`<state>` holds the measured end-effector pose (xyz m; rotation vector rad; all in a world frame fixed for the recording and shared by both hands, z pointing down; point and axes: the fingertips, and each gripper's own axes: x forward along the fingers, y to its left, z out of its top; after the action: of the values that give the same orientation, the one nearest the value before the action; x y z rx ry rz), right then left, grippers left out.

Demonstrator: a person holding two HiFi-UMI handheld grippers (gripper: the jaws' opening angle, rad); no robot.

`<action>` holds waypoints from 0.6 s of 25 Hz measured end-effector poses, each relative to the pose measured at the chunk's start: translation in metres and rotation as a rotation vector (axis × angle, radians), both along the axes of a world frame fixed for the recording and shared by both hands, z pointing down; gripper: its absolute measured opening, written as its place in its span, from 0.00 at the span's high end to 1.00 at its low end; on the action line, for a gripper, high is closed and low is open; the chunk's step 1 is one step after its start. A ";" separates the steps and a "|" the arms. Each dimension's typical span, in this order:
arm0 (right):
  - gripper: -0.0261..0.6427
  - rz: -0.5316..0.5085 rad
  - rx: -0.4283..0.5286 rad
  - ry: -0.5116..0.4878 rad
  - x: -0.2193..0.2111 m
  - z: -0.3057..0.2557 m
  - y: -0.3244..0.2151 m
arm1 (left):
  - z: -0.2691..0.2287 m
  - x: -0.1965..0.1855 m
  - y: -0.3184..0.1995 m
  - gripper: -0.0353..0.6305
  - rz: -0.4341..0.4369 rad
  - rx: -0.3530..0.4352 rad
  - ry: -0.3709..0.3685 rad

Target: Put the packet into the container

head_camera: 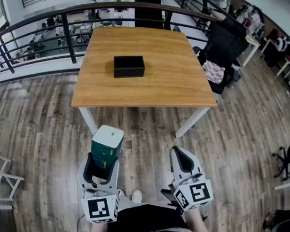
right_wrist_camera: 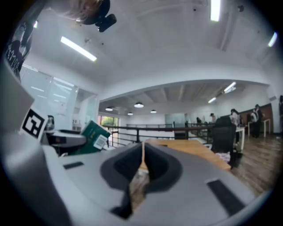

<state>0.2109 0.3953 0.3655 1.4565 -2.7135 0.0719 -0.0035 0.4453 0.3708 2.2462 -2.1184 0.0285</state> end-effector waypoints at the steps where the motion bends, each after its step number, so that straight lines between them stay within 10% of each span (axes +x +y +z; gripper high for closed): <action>1: 0.90 -0.002 0.000 -0.001 0.000 0.000 -0.001 | 0.000 0.001 -0.001 0.41 -0.001 0.001 -0.002; 15: 0.90 -0.023 0.006 0.000 0.010 0.001 0.002 | -0.003 0.015 0.001 0.41 0.002 0.011 -0.028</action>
<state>0.2212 0.3973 0.3664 1.4260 -2.7319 0.0629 0.0115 0.4463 0.3680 2.2673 -2.1361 0.0486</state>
